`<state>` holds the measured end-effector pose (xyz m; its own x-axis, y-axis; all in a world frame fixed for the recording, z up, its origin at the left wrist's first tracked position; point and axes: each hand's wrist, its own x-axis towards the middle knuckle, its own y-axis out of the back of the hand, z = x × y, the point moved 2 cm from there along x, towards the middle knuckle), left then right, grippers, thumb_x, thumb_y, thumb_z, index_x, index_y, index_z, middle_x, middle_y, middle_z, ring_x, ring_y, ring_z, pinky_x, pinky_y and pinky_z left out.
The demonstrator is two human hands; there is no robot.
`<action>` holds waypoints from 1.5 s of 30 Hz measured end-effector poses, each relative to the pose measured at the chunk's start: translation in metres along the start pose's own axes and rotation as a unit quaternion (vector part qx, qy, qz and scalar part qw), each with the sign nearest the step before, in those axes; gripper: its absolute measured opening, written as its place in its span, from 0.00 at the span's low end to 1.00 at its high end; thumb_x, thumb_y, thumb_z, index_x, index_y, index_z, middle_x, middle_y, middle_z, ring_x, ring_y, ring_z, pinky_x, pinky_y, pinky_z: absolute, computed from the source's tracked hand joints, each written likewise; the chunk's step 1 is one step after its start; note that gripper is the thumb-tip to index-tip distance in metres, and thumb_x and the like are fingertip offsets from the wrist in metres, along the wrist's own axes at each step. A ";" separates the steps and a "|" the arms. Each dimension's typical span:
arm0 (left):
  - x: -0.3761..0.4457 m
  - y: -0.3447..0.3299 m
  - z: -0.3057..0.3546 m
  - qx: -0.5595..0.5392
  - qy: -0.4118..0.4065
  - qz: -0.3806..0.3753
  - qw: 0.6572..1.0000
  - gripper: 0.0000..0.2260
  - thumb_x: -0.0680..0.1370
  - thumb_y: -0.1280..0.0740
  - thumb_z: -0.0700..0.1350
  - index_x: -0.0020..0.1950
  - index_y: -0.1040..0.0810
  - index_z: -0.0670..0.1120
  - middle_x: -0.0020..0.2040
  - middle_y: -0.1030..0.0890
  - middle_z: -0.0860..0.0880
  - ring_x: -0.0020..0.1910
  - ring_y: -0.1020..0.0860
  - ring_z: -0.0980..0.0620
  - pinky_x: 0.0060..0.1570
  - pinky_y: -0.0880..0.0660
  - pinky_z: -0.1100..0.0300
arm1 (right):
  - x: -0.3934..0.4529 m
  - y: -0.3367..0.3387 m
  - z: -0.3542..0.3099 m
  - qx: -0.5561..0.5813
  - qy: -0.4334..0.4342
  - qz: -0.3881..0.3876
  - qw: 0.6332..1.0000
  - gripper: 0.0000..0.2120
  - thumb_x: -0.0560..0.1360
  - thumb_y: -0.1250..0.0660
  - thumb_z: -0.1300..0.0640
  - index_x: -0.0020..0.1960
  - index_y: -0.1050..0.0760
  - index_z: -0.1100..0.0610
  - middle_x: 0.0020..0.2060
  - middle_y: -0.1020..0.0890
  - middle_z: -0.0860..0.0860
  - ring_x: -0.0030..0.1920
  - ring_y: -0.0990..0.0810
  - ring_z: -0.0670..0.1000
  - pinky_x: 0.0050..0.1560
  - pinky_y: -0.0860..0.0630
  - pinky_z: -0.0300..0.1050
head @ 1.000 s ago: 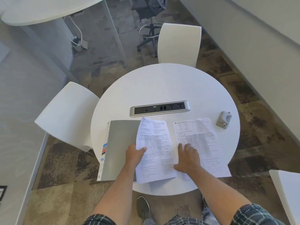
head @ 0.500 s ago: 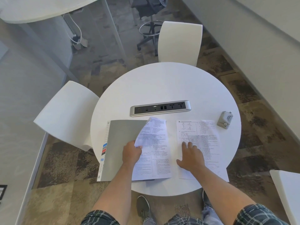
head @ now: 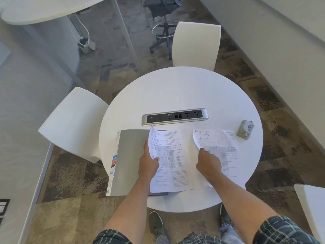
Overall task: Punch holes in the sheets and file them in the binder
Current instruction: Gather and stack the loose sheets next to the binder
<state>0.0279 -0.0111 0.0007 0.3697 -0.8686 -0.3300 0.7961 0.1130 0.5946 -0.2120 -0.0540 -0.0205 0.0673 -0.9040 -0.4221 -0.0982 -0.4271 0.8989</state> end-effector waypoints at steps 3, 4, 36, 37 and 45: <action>0.002 -0.006 0.002 0.021 -0.015 -0.029 0.999 0.38 0.79 0.35 0.34 0.80 0.45 0.65 0.62 0.23 0.57 0.57 0.22 0.52 0.54 0.24 0.57 | -0.001 0.011 -0.012 0.047 0.009 0.038 0.998 0.12 0.74 0.40 0.67 0.56 0.30 0.58 0.44 0.17 0.53 0.37 0.25 0.57 0.36 0.31 0.46; 0.002 -0.007 0.004 0.019 -0.009 -0.040 0.999 0.35 0.79 0.37 0.33 0.78 0.38 0.62 0.65 0.24 0.56 0.58 0.23 0.53 0.54 0.25 0.61 | -0.003 0.015 -0.019 0.064 0.017 0.050 0.997 0.13 0.74 0.40 0.66 0.57 0.30 0.58 0.42 0.18 0.53 0.36 0.25 0.57 0.36 0.30 0.46; 0.015 -0.004 0.062 -0.335 -0.018 -0.151 0.930 0.36 0.68 0.22 0.36 0.73 0.31 0.52 0.62 0.16 0.47 0.60 0.16 0.48 0.57 0.19 0.52 | 0.003 0.039 0.042 0.774 0.002 -0.054 0.630 0.15 0.73 0.24 0.65 0.59 0.17 0.61 0.56 0.14 0.62 0.53 0.13 0.62 0.53 0.16 0.59; 0.015 -0.004 0.066 -0.339 -0.023 -0.147 0.929 0.36 0.68 0.21 0.34 0.72 0.30 0.51 0.61 0.16 0.47 0.59 0.16 0.48 0.57 0.19 0.52 | 0.004 0.046 0.043 0.773 0.024 -0.040 0.632 0.16 0.72 0.24 0.67 0.60 0.18 0.62 0.56 0.14 0.61 0.54 0.13 0.62 0.53 0.16 0.57; 0.014 0.001 0.100 -0.263 -0.040 -0.117 0.957 0.16 0.65 0.18 0.38 0.51 0.13 0.46 0.49 0.12 0.48 0.48 0.15 0.52 0.46 0.19 0.56 | 0.010 0.092 0.047 0.691 0.154 0.021 0.706 0.20 0.61 0.19 0.66 0.53 0.14 0.62 0.52 0.12 0.59 0.52 0.14 0.54 0.52 0.17 0.50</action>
<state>-0.0144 -0.0719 0.0701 0.1306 -0.9313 -0.3399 0.9914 0.1200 0.0520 -0.2667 -0.1032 0.0529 0.2275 -0.9601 -0.1625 -0.9669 -0.2030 -0.1543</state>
